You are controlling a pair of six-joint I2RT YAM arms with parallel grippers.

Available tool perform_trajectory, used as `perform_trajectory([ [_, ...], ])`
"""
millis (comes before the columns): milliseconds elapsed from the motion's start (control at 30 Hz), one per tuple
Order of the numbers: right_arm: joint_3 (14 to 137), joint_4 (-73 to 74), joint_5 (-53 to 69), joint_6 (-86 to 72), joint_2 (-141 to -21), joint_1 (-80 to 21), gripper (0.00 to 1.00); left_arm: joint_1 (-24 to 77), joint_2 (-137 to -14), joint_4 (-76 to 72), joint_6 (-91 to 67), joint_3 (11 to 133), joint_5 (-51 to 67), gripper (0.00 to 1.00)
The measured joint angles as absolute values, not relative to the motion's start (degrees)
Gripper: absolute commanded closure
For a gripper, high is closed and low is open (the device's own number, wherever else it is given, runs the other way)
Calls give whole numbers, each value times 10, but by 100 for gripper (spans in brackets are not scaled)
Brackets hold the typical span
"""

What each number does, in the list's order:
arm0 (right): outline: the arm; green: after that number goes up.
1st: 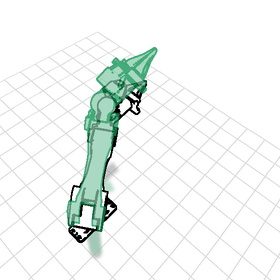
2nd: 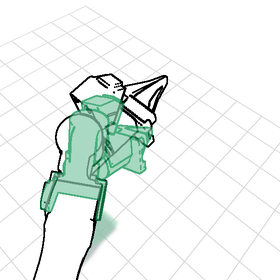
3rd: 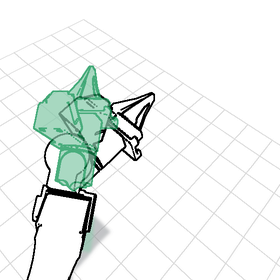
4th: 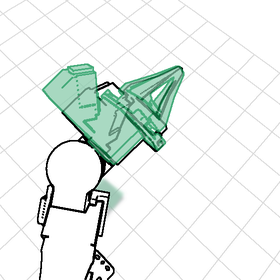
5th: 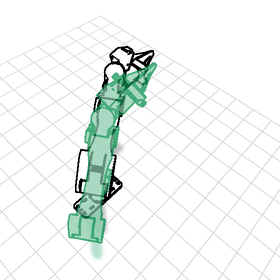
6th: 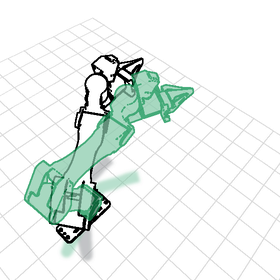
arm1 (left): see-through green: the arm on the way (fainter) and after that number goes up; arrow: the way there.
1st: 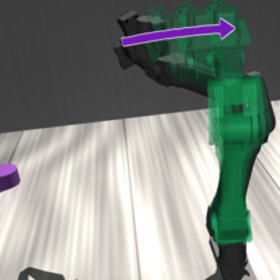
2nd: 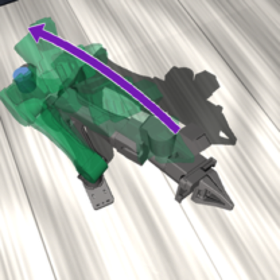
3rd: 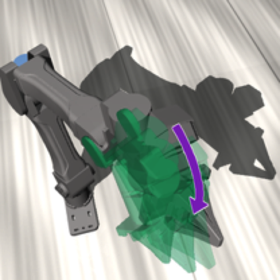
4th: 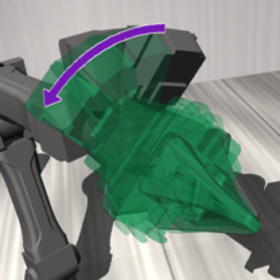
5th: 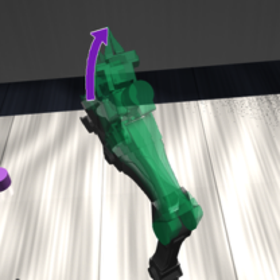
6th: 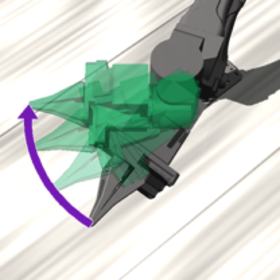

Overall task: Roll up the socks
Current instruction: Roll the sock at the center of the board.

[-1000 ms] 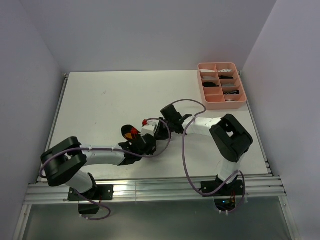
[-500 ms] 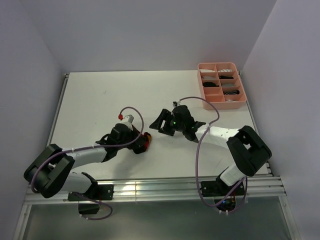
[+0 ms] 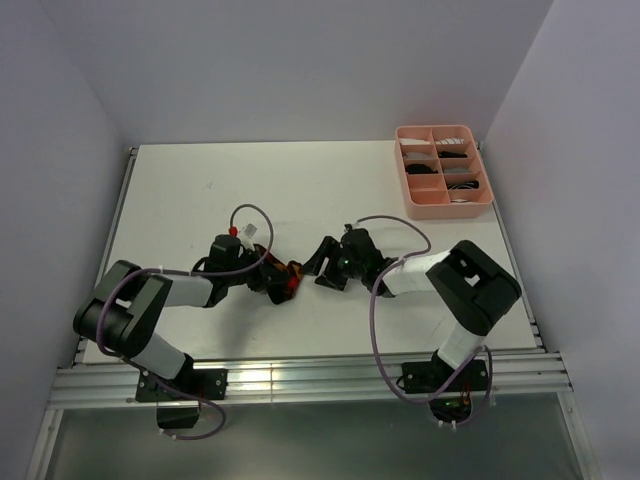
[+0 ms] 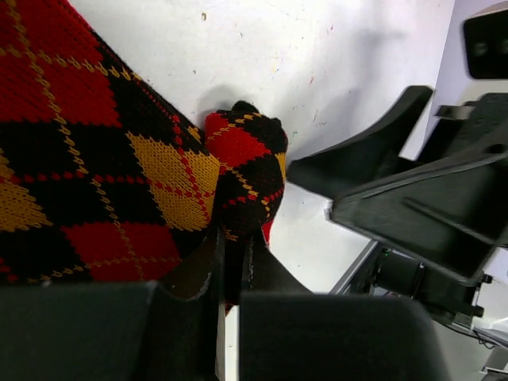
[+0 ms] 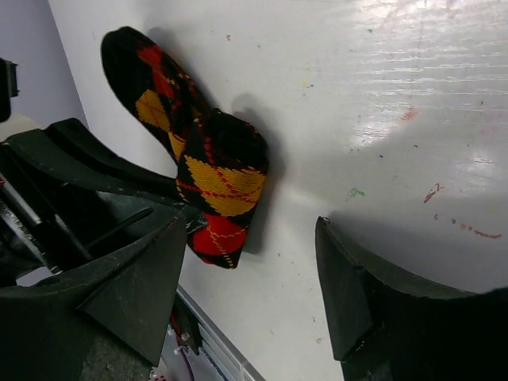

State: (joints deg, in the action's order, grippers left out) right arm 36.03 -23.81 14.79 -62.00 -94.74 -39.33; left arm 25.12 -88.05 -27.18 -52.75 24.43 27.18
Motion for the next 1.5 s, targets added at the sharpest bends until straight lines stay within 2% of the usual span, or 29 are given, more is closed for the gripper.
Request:
perform_trajectory([
  [400,370,-352,175,-673,-1031,-397,34,237,-900,-253,-528,265,294,99],
  [533,382,-384,187,-686,-1062,-401,42,230,-907,-249,-529,269,304,99],
  [667,384,-416,197,-698,-1090,-401,60,220,-918,-250,-533,274,317,99],
  [700,384,-423,200,-699,-1096,-401,75,218,-921,-251,-533,274,319,99],
  [767,387,-430,204,-698,-1103,-401,89,214,-926,-251,-534,275,325,99],
  [800,387,-432,205,-695,-1104,-400,100,214,-927,-250,-533,275,328,99],
  [967,406,-385,207,-665,-1094,-400,100,212,-926,-229,-526,285,328,89],
  [1000,413,-368,207,-655,-1089,-400,100,212,-923,-223,-521,288,327,81],
  [1100,438,-307,209,-628,-1079,-401,100,213,-907,-199,-502,291,313,66],
  [1300,495,-162,196,-568,-1053,-406,100,230,-825,-112,-444,296,240,46],
  [1500,595,36,156,-504,-1049,-406,100,290,-729,-50,-382,325,125,37],
])
